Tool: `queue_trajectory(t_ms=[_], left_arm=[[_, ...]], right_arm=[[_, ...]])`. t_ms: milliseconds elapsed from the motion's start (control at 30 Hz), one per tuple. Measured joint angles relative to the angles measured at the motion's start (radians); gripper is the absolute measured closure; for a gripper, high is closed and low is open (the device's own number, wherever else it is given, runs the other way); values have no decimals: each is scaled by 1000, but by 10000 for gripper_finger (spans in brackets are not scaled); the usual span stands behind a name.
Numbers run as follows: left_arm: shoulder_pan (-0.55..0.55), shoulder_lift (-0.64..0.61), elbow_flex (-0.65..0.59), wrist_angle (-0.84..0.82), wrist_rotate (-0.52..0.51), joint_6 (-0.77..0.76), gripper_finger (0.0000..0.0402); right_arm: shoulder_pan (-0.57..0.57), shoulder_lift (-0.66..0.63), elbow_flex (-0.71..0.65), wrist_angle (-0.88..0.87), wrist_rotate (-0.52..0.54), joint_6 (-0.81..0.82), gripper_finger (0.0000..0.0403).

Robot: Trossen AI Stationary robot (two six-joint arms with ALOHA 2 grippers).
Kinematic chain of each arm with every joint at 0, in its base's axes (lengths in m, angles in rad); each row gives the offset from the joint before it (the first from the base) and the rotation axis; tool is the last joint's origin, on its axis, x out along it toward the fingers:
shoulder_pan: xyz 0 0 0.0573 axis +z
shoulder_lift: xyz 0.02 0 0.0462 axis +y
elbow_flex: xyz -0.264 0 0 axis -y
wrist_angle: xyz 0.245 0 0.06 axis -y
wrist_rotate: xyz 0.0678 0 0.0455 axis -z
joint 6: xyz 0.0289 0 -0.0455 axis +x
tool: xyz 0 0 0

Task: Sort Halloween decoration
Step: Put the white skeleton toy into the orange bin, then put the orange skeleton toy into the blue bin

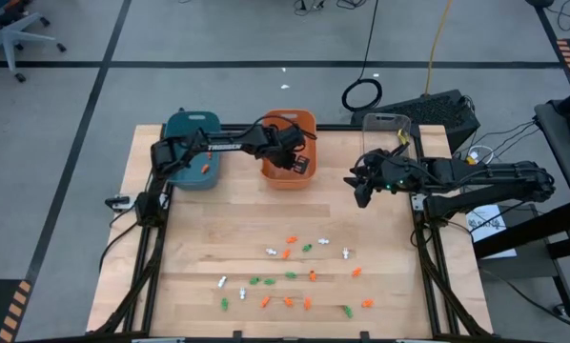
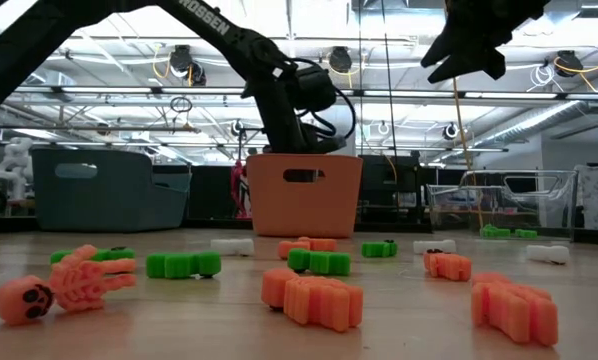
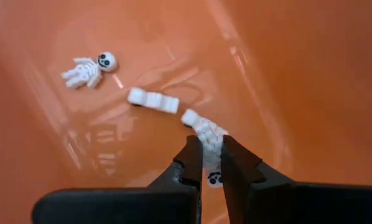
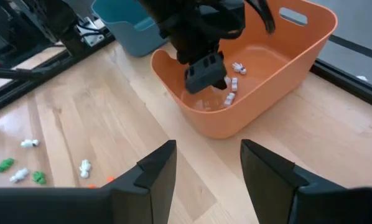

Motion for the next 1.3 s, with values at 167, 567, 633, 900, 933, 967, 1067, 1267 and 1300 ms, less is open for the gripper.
queue_trajectory(t_ms=[167,567,633,900,933,967,1067,1267,1300], left_arm=[[11,0,0,10,22,-16,372],[15,-4,0,1,-14,-41,340],[15,-5,0,-16,-14,-41,309],[17,-38,1,-55,74,11,194],[18,-59,10,-67,92,12,189],[18,-84,21,-79,94,14,187],[11,-180,50,-101,38,24,189],[-28,-364,61,-126,2,213,196],[-38,-390,61,-149,6,244,196]], right_arm=[[-5,0,0,-2,-1,-28,241],[-24,-2,0,-2,-13,-30,241],[-24,-2,0,-2,-29,-13,241],[-24,-2,0,2,-30,39,241],[-24,-2,0,6,-30,40,241],[-24,-2,0,10,-31,47,241],[-24,-2,0,26,-30,85,241],[-24,-2,0,37,-29,139,241],[-24,-2,0,38,-30,154,241]])
